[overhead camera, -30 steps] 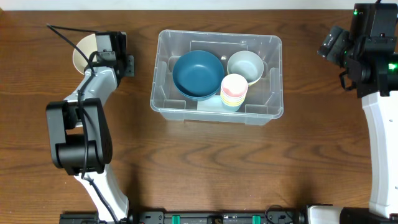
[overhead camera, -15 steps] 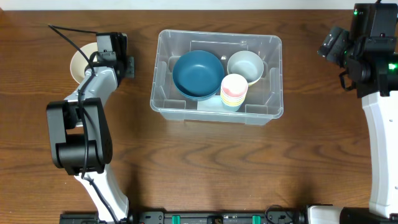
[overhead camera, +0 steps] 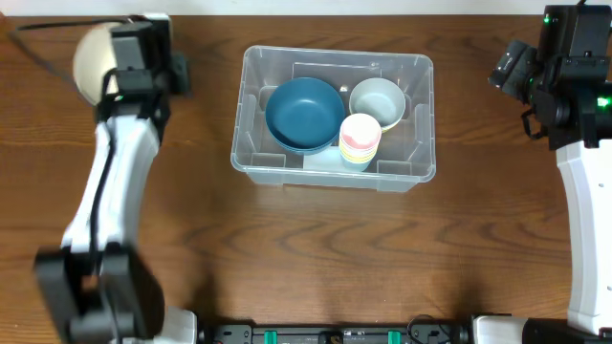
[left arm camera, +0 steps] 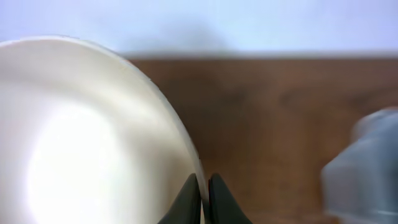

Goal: Pack container
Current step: 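Carry the cream bowl into the bin and set it on the dark-blue bowls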

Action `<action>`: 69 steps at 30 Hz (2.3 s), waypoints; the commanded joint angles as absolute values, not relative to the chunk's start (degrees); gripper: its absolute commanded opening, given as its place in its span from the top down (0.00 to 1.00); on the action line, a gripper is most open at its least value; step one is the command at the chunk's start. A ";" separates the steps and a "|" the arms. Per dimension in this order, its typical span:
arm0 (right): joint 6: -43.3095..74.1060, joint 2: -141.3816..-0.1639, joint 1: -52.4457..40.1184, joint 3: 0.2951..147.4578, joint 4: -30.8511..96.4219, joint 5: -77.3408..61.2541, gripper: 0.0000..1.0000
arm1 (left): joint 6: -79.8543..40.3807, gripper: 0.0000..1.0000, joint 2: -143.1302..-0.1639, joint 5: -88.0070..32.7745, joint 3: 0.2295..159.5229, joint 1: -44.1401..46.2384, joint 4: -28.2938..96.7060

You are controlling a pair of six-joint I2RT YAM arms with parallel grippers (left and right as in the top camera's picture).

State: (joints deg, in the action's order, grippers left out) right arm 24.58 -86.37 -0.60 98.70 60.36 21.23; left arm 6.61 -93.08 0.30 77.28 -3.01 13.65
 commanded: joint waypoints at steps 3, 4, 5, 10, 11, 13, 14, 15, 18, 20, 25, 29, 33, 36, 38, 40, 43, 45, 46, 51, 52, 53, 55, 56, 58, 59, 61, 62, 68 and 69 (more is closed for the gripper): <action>25.23 -86.52 -0.38 99.04 60.29 21.61 0.01 | 5.69 0.94 -84.60 -5.91 77.93 2.31 15.03; 25.26 -86.52 -0.38 99.04 60.29 21.61 0.01 | 5.69 0.94 -83.74 -7.07 77.93 3.75 15.11; 25.23 -86.52 -0.38 99.04 60.29 21.61 0.01 | 5.69 0.94 -83.15 -7.62 77.93 5.15 15.16; 25.23 -86.52 -0.38 99.04 60.29 21.61 0.01 | 5.74 0.94 -82.65 -7.97 77.93 14.11 15.88; 25.26 -86.52 -0.38 99.04 60.29 21.61 0.01 | 5.76 0.94 -82.83 -7.97 77.93 16.16 16.25; 25.23 -86.52 -0.38 99.04 60.29 21.61 0.01 | 6.44 0.94 -83.33 -7.94 77.91 19.68 16.71; 25.23 -86.52 -0.38 99.04 60.29 21.61 0.01 | 7.11 0.94 -83.68 -7.94 77.91 21.23 16.93; 25.23 -86.52 -0.38 99.04 60.29 21.61 0.01 | 7.92 0.94 -84.14 -7.94 77.91 22.90 17.10; 25.26 -86.52 -0.38 99.04 60.29 21.61 0.01 | 9.65 0.94 -85.84 -7.90 77.91 26.52 17.54; 25.23 -86.52 -0.38 99.04 60.29 21.61 0.01 | 9.67 0.94 -87.33 -7.88 77.91 28.01 17.87; 25.23 -86.52 -0.38 99.04 60.29 21.61 0.01 | 9.82 0.94 -92.73 -7.90 77.91 29.32 18.63; 25.23 -86.52 -0.38 99.04 60.29 21.61 0.01 | 9.80 0.94 -96.36 -7.94 77.91 29.34 18.83; 25.26 -86.52 -0.38 99.04 60.29 21.61 0.01 | 9.80 0.94 -98.91 -7.97 77.91 29.34 18.83; 25.23 -86.52 -0.38 99.04 60.29 21.61 0.01 | 9.80 0.94 -100.09 -7.97 77.91 29.34 18.83; 25.23 -86.52 -0.38 99.04 60.29 21.61 0.01 | 9.80 0.94 -100.71 -7.99 77.91 29.41 18.83; 25.23 -86.52 -0.38 99.04 60.29 21.61 0.01 | 9.80 0.94 -101.08 -7.99 77.91 29.58 18.83; 25.26 -86.52 -0.38 99.04 60.29 21.61 0.01 | 9.82 0.94 -101.51 -7.99 77.91 30.11 18.83; 25.26 -86.52 -0.38 99.04 60.29 21.61 0.01 | 9.82 0.94 -101.82 -7.97 77.91 30.61 18.81; 25.26 -86.52 -0.38 99.04 60.29 21.61 0.01 | 9.82 0.93 -101.93 -7.97 77.91 30.74 18.81; 25.26 -86.52 -0.38 99.04 60.29 21.61 0.01 | 9.87 0.36 -101.91 -7.92 77.91 30.68 18.55; 25.23 -86.52 -0.38 99.04 60.29 21.61 0.01 | 9.87 0.33 -101.78 -7.92 77.93 30.55 18.55; 25.26 -86.52 -0.38 99.04 60.29 21.61 0.01 | 9.85 0.32 -101.67 -7.92 77.93 30.41 18.55; 25.23 -86.52 -0.38 99.04 60.29 21.61 0.01 | 9.80 0.30 -101.08 -7.92 77.93 29.95 18.65; 25.23 -86.52 -0.38 99.04 60.29 21.61 0.01 | 9.80 0.28 -100.57 -7.92 77.93 29.71 18.83; 25.23 -86.52 -0.38 99.04 60.29 21.61 0.01 | 9.74 0.23 -99.22 -7.92 77.93 29.10 19.22; 25.26 -86.52 -0.38 99.04 60.29 21.61 0.01 | 9.74 0.21 -98.21 -7.92 77.93 28.73 19.49; 25.23 -86.52 -0.38 99.04 60.29 21.61 0.01 | 9.58 0.21 -95.94 -7.92 77.93 27.81 19.92; 25.23 -86.52 -0.38 99.04 60.29 21.61 0.01 | 9.58 0.21 -94.76 -7.92 77.93 27.24 20.01; 25.23 -86.52 -0.38 99.04 60.29 21.61 0.01 | 8.25 0.08 -86.54 -7.94 77.93 23.18 21.74; 25.23 -86.52 -0.38 99.04 60.29 21.61 0.01 | 8.25 0.02 -85.23 -7.94 77.93 22.83 22.35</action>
